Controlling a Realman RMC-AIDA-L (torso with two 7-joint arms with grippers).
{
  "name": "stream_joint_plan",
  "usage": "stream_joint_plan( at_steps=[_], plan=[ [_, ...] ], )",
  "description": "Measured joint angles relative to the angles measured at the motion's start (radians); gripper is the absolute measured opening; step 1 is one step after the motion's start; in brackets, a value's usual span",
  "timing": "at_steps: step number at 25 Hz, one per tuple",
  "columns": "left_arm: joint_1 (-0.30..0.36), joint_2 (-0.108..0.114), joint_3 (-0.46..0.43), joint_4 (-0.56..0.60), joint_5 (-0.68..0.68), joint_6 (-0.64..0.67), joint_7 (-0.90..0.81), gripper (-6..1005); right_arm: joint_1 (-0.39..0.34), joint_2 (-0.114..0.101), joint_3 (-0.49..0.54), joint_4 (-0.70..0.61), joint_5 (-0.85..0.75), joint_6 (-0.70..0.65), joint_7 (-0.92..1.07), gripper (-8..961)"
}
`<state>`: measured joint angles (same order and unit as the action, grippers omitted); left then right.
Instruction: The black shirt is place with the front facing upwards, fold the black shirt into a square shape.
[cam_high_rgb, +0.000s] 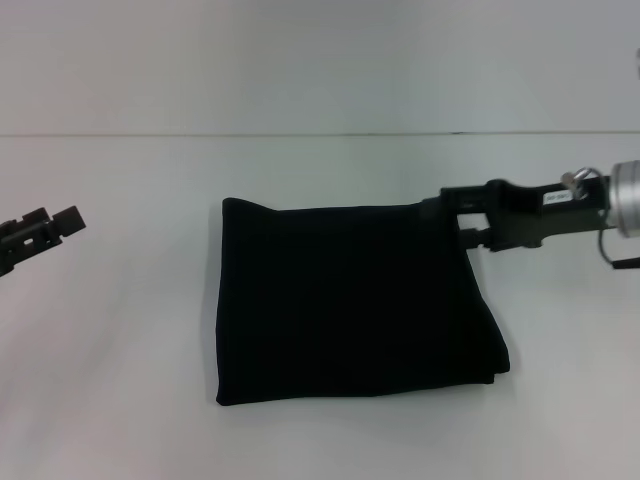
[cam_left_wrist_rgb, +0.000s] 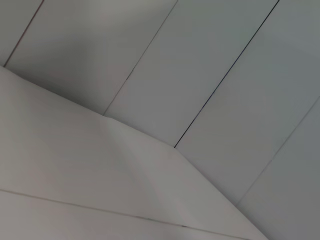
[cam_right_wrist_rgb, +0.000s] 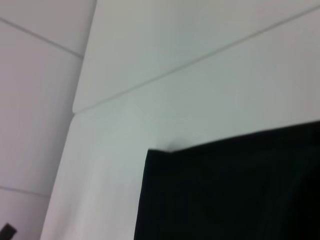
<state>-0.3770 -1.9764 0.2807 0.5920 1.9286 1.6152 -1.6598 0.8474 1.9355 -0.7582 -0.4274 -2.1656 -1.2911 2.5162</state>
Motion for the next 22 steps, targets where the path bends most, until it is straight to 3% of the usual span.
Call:
stream_joint_plan(
  at_steps=[5,13,22],
  plan=[
    [-0.001,0.001,0.0,0.0,0.0,0.0,0.001,934,0.003,0.016,-0.038,0.001,0.0,0.004,0.005,934],
    [-0.001,0.002,0.0,0.0,0.0,-0.001,0.0,930,-0.005,0.017,-0.05,0.001,0.0,0.023,0.006,931],
    [0.0,0.002,0.0,0.0,0.001,-0.002,0.002,926,0.003,0.032,-0.076,0.003,0.0,0.029,0.003,898]
  ],
)
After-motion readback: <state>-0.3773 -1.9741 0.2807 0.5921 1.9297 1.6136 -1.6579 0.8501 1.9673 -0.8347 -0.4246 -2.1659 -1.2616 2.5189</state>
